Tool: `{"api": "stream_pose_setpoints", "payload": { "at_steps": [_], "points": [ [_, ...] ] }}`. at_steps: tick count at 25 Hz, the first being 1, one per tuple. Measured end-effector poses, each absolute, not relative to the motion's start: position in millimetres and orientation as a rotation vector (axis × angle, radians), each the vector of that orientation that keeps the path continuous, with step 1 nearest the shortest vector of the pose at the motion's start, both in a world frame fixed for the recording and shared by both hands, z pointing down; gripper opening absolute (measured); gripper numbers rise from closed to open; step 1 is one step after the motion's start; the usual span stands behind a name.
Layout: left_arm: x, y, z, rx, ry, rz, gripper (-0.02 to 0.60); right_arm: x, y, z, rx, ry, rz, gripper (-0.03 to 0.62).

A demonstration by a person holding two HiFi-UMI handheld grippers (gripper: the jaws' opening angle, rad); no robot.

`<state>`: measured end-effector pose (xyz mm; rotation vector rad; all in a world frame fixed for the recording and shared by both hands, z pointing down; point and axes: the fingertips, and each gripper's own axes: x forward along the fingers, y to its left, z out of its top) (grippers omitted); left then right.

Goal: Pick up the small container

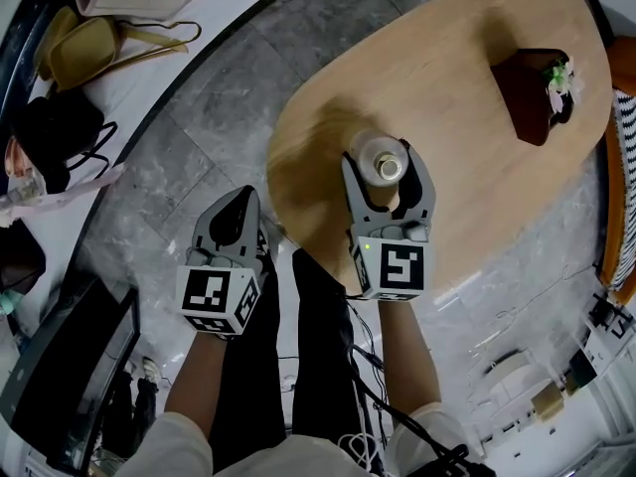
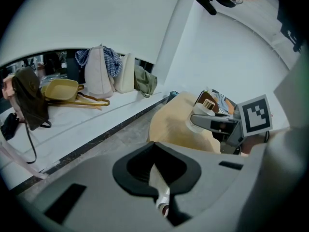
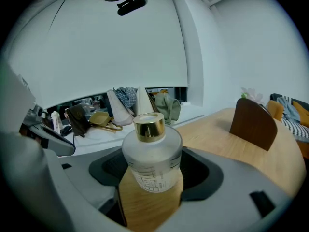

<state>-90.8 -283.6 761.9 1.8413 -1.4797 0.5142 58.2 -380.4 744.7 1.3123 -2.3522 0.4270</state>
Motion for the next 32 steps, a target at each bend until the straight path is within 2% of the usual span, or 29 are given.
{"api": "stream_pose_setpoints", "payload": {
  "at_steps": [9,23,32],
  "points": [
    [-74.6,-288.4,695.5,1.912,-1.486,0.488,0.008,88.2,-359.2,670.0,1.433,-2.309,0.476,0.331],
    [-36.6,-313.4,497.7,2.208,-1.433,0.413,0.008,125.7,-330.6,454.7,1.673,-2.321,0.425,0.331],
    [-28.6,-263.0,400.7,2.306,-1.377,0.392,0.008,129.9,-256.1,356.4,1.758,-2.293,0.505,0.331]
  ]
}}
